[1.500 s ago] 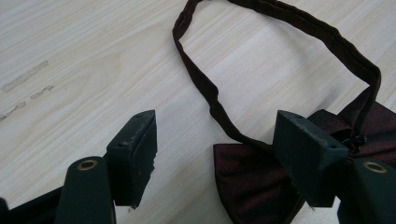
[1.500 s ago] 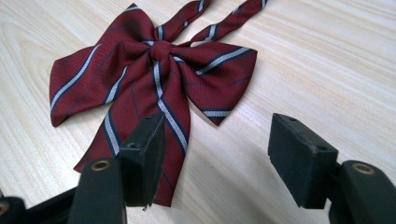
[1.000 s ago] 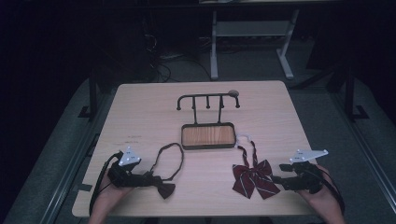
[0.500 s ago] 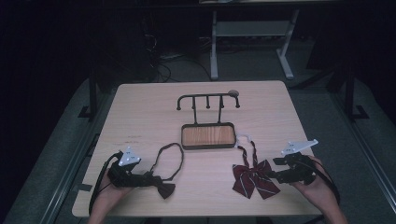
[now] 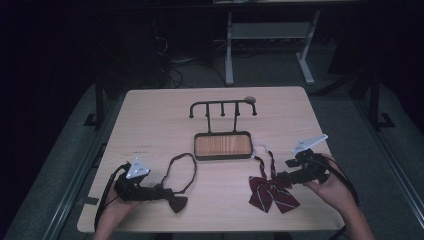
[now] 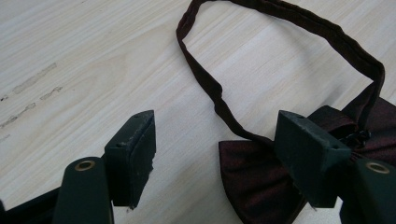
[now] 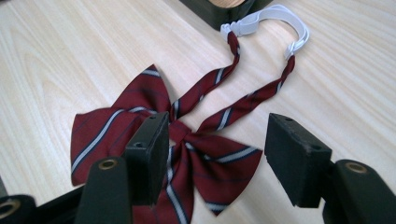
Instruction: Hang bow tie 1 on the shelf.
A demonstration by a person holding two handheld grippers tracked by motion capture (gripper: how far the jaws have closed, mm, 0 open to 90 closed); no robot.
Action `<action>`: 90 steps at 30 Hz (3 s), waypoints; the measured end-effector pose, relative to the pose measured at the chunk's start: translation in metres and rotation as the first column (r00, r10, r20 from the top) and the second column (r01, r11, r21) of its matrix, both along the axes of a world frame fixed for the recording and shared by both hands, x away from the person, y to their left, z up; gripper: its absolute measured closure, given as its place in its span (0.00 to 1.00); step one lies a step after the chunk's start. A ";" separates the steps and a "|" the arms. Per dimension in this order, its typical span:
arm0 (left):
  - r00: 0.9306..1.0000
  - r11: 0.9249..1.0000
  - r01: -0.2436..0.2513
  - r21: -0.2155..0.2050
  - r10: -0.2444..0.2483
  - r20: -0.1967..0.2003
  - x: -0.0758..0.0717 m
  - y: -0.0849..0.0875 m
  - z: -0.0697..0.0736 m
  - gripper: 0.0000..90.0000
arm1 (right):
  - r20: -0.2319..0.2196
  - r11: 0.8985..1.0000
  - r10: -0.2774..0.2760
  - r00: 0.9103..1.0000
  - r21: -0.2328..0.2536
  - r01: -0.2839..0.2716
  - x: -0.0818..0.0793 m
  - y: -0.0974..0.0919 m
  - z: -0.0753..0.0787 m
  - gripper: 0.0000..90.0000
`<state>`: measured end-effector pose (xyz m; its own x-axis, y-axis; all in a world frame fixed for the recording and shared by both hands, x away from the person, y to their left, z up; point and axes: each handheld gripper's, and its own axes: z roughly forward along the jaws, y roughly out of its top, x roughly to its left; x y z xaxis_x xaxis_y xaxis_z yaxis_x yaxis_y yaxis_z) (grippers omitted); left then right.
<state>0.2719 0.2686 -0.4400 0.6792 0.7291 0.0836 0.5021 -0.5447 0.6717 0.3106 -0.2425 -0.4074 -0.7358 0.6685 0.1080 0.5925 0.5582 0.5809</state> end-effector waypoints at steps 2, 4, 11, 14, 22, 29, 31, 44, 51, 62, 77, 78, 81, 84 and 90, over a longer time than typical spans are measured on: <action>1.000 1.000 0.000 -0.001 0.000 0.001 0.000 0.000 0.000 0.34 | -0.016 1.000 0.003 1.000 0.003 -0.003 0.006 0.002 0.001 0.46; 1.000 1.000 0.001 0.004 -0.001 -0.002 0.000 0.001 0.001 0.34 | -0.021 1.000 0.005 1.000 -0.008 -0.006 0.011 0.003 0.001 0.47; 1.000 1.000 0.003 0.010 -0.003 0.007 -0.001 0.002 0.001 0.34 | -0.041 1.000 0.011 0.999 -0.010 -0.011 0.029 0.008 0.007 0.48; 1.000 1.000 0.000 0.003 0.000 0.007 -0.001 0.002 0.001 0.34 | -0.050 1.000 0.006 0.999 -0.017 -0.007 0.033 0.008 0.007 0.48; 1.000 1.000 0.000 -0.002 0.000 0.006 0.000 0.003 0.001 0.33 | -0.075 1.000 0.004 0.997 -0.022 -0.006 0.050 0.014 0.007 0.47; 1.000 1.000 0.002 -0.001 -0.002 0.008 -0.001 0.005 0.002 0.33 | -0.083 0.998 0.010 0.997 -0.054 -0.014 0.066 0.022 0.009 0.47; 1.000 1.000 0.003 -0.002 -0.003 0.008 -0.001 0.005 0.002 0.33 | -0.082 0.999 0.008 0.997 -0.052 -0.012 0.069 0.023 0.011 0.48; 1.000 1.000 0.006 -0.006 -0.006 0.006 -0.001 0.005 0.001 0.33 | -0.124 0.995 -0.028 0.992 -0.103 0.015 0.095 0.031 -0.002 0.49; 1.000 1.000 0.007 -0.011 -0.007 0.007 -0.001 0.005 0.002 0.33 | -0.153 0.990 -0.050 0.987 -0.139 0.028 0.104 0.035 -0.014 0.53; 1.000 1.000 0.012 -0.010 -0.012 0.006 -0.001 0.004 0.001 0.33 | -0.168 0.981 -0.081 0.982 -0.188 0.049 0.112 0.038 -0.026 0.61; 1.000 1.000 0.016 -0.010 -0.016 0.003 -0.001 0.003 0.001 0.33 | -0.146 0.964 -0.082 0.986 -0.264 0.041 0.111 0.047 -0.032 0.75; 1.000 1.000 0.015 -0.011 -0.015 0.002 -0.001 0.003 0.001 0.33 | -0.140 0.962 -0.080 0.987 -0.272 0.039 0.111 0.048 -0.033 0.77; 1.000 1.000 0.014 -0.013 -0.014 0.002 -0.001 0.003 0.001 0.33 | -0.138 0.959 -0.075 0.988 -0.280 0.034 0.111 0.049 -0.033 0.78; 1.000 1.000 0.015 -0.013 -0.015 0.002 -0.001 0.003 0.001 0.33 | -0.134 0.956 -0.078 0.988 -0.292 0.036 0.111 0.051 -0.034 0.82; 1.000 1.000 0.016 -0.015 -0.016 0.002 -0.001 0.004 0.002 0.33 | -0.120 0.950 -0.078 0.990 -0.312 0.037 0.110 0.052 -0.033 0.93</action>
<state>0.2712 0.2723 -0.4384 0.6909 0.7191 0.0742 0.4918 -0.5428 0.6808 0.4203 -0.1910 -0.4408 -0.6885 0.7250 -0.0179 0.6875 0.6603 0.3024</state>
